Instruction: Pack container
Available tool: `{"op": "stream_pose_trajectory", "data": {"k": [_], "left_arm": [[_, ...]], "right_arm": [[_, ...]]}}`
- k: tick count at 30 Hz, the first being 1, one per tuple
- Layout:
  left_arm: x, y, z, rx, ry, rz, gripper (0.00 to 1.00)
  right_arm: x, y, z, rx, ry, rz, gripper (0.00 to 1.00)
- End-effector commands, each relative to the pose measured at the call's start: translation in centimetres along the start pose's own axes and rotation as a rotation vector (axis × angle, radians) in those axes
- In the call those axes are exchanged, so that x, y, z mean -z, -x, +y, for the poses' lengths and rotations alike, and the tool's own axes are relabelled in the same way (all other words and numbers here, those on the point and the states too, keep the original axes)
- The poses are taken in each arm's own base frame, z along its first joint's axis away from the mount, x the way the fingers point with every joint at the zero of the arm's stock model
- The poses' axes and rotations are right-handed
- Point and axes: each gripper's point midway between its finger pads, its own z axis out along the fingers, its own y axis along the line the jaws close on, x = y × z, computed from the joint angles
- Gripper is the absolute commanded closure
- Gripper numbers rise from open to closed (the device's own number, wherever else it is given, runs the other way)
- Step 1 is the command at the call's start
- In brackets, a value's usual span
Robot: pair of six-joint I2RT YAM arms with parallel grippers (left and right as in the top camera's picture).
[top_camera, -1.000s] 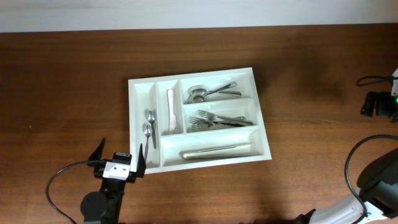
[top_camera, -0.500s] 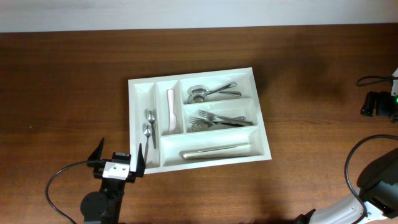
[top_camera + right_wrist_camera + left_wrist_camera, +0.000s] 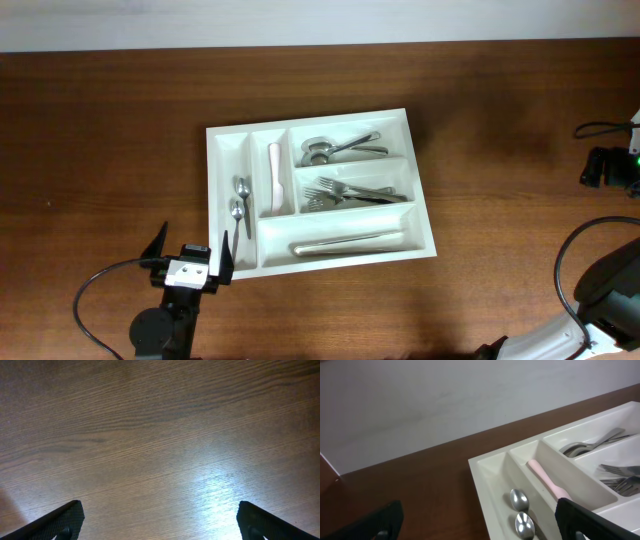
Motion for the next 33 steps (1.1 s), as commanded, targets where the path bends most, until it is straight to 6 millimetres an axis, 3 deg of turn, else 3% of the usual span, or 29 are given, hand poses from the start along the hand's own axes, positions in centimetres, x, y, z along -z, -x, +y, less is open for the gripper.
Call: {"op": "stream_pose_trajectory", "data": {"k": [1, 25, 29, 33], "left_arm": [[0.0, -0.3, 0.3, -0.007, 0.019, 0.008, 0.01], [0.0, -0.3, 0.3, -0.008, 0.019, 0.008, 0.01], [0.0, -0.3, 0.3, -0.007, 0.019, 0.007, 0.01], [0.0, -0.3, 0.3, -0.007, 0.019, 0.008, 0.01]], "right_arm": [[0.0, 0.0, 0.0, -0.001, 0.004, -0.004, 0.01], [0.3, 0.0, -0.3, 0.007, -0.021, -0.006, 0.01], [3.0, 2.6, -0.6, 0.017, -0.052, -0.163, 0.01], [9.7, 6.4, 1.0, 0.066, -0.029, -0.465, 0.01]]}}
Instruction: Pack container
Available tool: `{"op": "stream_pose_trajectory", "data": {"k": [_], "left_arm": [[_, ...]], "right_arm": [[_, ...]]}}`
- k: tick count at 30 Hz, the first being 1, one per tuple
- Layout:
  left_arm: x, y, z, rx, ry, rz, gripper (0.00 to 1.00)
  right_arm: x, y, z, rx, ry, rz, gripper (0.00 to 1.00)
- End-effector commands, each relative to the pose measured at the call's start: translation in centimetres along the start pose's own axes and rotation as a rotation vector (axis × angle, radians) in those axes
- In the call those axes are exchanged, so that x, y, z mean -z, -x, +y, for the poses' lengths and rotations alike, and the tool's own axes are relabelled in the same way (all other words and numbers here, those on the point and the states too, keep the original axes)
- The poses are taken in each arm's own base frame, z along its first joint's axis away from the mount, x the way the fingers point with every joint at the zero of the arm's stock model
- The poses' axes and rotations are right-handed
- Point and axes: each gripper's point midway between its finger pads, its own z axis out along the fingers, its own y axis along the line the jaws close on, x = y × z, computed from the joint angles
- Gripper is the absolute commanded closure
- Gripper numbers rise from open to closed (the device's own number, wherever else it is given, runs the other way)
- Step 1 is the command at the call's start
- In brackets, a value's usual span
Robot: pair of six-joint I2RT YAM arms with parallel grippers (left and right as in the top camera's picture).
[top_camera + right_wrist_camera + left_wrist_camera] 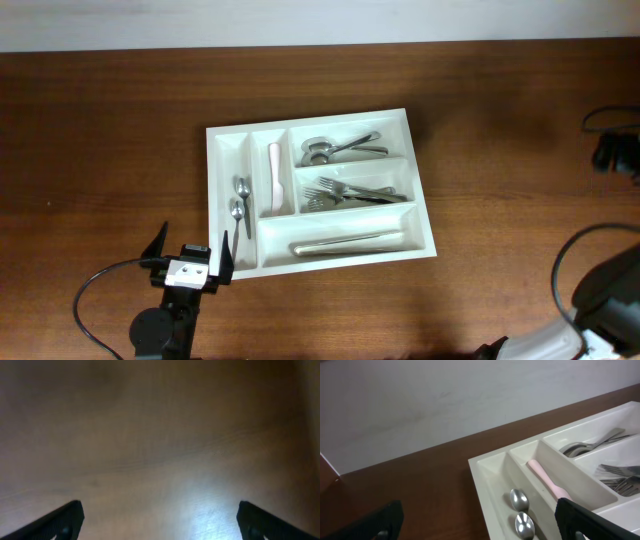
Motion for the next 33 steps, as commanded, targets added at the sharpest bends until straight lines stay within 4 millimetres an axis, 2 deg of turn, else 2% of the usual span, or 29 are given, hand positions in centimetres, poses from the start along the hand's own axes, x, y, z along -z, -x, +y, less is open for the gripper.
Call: {"op": "stream_pose_trajectory", "data": {"k": [1, 4, 8, 12, 15, 20, 25, 29, 33], "left_arm": [[0.0, -0.3, 0.3, -0.007, 0.018, 0.008, 0.01], [0.0, -0.3, 0.3, -0.007, 0.018, 0.008, 0.01], [0.0, -0.3, 0.3, -0.007, 0.018, 0.008, 0.01], [0.0, -0.3, 0.3, -0.008, 0.019, 0.007, 0.01], [0.0, -0.3, 0.3, -0.007, 0.018, 0.008, 0.01], [0.0, -0.3, 0.3, -0.007, 0.018, 0.008, 0.01], [0.0, -0.3, 0.3, -0.007, 0.019, 0.007, 0.01], [0.0, -0.3, 0.3, -0.008, 0.019, 0.007, 0.01], [0.0, -0.3, 0.3, -0.007, 0.018, 0.008, 0.01]], "right_arm": [[7.9, 4.3, 1.9, 0.053, 0.029, -0.284, 0.01], [12.9, 6.6, 4.0, 0.124, 0.023, -0.490, 0.01], [18.7, 7.9, 8.3, 0.238, -0.009, -0.726, 0.02], [23.6, 7.0, 12.9, 0.336, -0.019, -0.961, 0.01], [26.4, 4.5, 16.2, 0.393, 0.004, -1.099, 0.01], [28.2, -1.7, 20.0, 0.459, 0.082, -1.212, 0.01], [29.2, -6.8, 22.3, 0.511, 0.159, -1.308, 0.01], [29.8, -9.5, 23.3, 0.539, 0.206, -1.381, 0.01], [29.3, -11.4, 23.6, 0.543, 0.214, -1.446, 0.01]]}}
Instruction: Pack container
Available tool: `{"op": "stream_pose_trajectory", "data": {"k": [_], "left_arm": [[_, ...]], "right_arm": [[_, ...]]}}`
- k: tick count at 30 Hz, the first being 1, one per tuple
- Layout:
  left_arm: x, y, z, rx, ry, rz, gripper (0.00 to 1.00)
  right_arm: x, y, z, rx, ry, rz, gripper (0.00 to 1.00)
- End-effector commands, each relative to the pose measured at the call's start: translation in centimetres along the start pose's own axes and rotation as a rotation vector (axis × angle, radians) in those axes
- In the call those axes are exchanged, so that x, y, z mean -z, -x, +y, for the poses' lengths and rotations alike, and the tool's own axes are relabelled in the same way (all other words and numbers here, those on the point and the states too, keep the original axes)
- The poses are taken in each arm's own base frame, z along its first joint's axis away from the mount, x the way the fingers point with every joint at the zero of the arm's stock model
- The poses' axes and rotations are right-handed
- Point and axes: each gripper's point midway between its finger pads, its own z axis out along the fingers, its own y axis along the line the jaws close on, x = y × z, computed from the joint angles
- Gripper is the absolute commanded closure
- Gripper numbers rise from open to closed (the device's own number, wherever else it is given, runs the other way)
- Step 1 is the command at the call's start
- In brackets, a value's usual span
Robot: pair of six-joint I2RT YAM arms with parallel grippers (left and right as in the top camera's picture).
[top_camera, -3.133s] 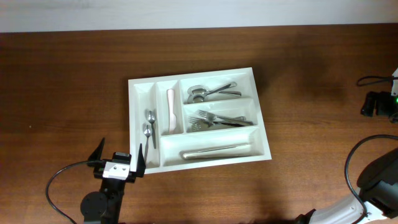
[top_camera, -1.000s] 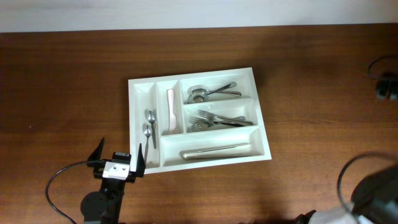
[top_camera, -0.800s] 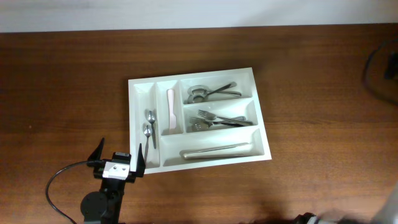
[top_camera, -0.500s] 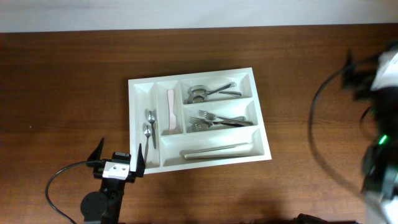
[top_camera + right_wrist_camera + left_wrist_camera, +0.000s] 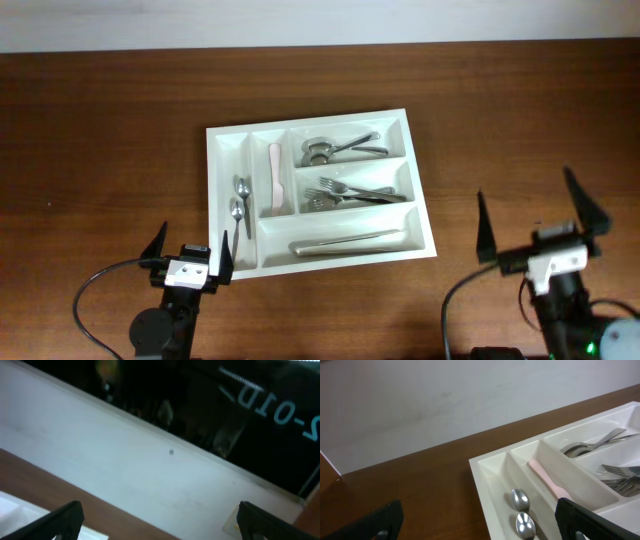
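Note:
A white cutlery tray (image 5: 420,205) lies mid-table, its corner also in the left wrist view as the tray (image 5: 490,467). It holds two small spoons (image 5: 240,200), a pink-handled utensil (image 5: 274,178), larger spoons (image 5: 330,150), forks (image 5: 350,192) and a knife (image 5: 345,242). My left gripper (image 5: 192,250) stands open at the tray's front left corner, empty. My right gripper (image 5: 540,225) stands open to the right of the tray, empty, its camera facing the wall.
The brown wooden table (image 5: 100,130) runs to a pale wall (image 5: 300,20) at the back. A black cable (image 5: 95,290) loops by the left arm base. In the right wrist view a dark window with reversed lettering (image 5: 280,410) shows above the wall.
My right arm has come in from the far right edge and now stands upright right of the tray, its camera looking at the wall instead of the tabletop. The left arm is unmoved.
My right arm was folded at the far right with its camera close over the wood. Then it had drawn further out of view, the wrist view blurred. Now it stands by the tray, open. The left gripper and the tray's contents stayed the same throughout.

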Motion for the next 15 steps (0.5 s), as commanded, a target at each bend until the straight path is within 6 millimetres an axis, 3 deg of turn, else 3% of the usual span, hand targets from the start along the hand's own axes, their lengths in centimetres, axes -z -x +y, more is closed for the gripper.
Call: {"op": "stream_pose_trajectory", "data": {"k": [1, 15], "left_arm": [[0.0, -0.3, 0.2, -0.007, 0.015, 0.007, 0.01], [0.0, -0.3, 0.2, -0.008, 0.015, 0.007, 0.01]], "right_arm": [[0.8, -1.0, 1.0, 0.007, -0.001, -0.037, 0.01], [3.3, -1.1, 2.0, 0.063, -0.074, -0.239, 0.01]]}}
